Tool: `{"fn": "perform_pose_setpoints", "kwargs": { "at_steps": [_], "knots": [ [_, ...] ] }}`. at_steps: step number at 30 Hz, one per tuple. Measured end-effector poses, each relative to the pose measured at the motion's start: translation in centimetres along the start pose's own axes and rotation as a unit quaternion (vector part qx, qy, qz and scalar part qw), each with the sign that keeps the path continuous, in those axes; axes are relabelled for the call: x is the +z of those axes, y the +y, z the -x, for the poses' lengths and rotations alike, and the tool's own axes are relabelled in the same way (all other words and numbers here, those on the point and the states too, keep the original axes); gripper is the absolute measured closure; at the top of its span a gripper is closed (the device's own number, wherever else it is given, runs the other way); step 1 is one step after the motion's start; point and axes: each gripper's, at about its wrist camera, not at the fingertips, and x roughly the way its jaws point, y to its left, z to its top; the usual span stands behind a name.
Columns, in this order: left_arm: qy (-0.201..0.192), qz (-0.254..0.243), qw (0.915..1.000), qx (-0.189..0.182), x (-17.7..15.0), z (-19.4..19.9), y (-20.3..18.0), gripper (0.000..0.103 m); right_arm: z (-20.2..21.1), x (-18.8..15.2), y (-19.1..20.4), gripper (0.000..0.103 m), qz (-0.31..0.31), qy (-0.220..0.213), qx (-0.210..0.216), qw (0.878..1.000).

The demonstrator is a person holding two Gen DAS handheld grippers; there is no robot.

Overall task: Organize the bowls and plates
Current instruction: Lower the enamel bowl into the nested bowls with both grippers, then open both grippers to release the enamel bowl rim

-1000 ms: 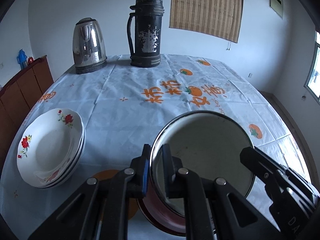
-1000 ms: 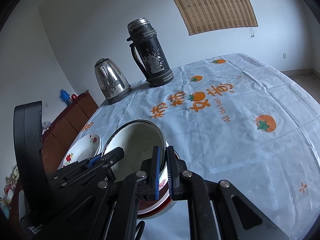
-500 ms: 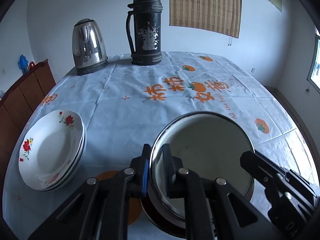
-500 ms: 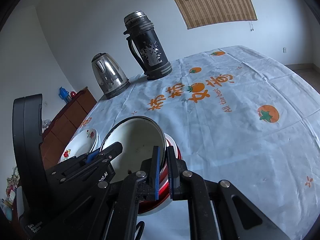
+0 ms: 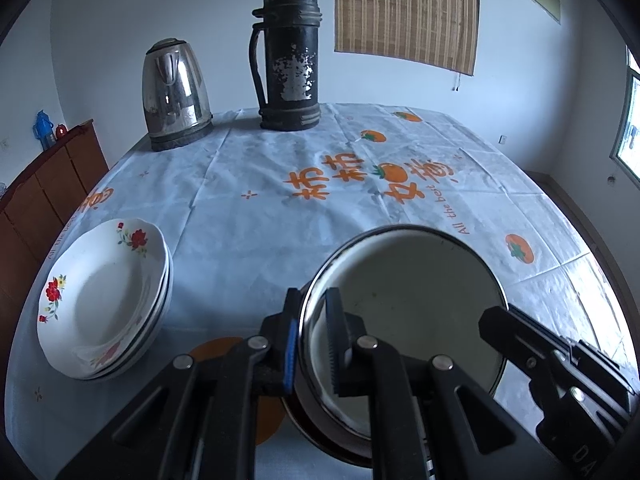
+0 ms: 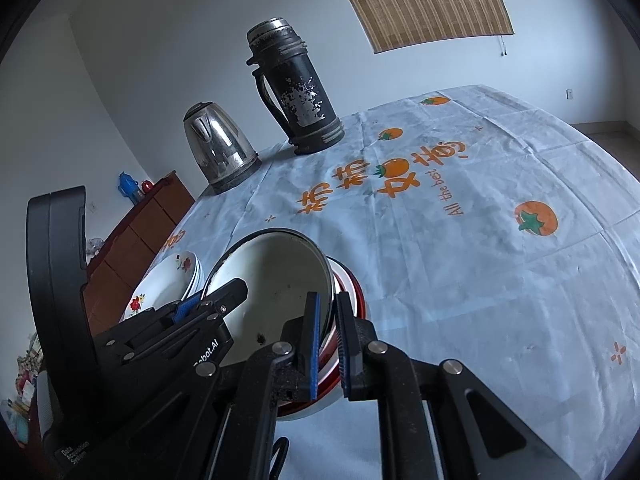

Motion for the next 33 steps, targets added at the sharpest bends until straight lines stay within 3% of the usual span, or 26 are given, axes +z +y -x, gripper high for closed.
{"fn": "perform_pose_setpoints", "kwargs": {
  "at_steps": [24,27,29,33],
  "knots": [
    [-0.003,-0.004,1.0000,0.009,-0.30,0.22,-0.06,0.088,0.27,-0.28,0.30,0.092,0.016,-0.022,-0.024,0.999],
    [-0.006,-0.005,0.9999,0.015,-0.32,0.24,-0.01,0.080,0.17,-0.27,0.21,0.092,0.015,-0.025,-0.024,0.999],
    [-0.007,0.000,0.9998,0.016,-0.29,0.25,0.14,0.069,0.21,-0.27,0.18,0.092,0.015,-0.029,-0.024,0.999],
    [-0.011,0.003,0.9997,0.019,-0.26,0.31,0.30,0.060,0.06,-0.38,0.19,0.092,0.019,-0.031,-0.025,0.999]
  ]
}}
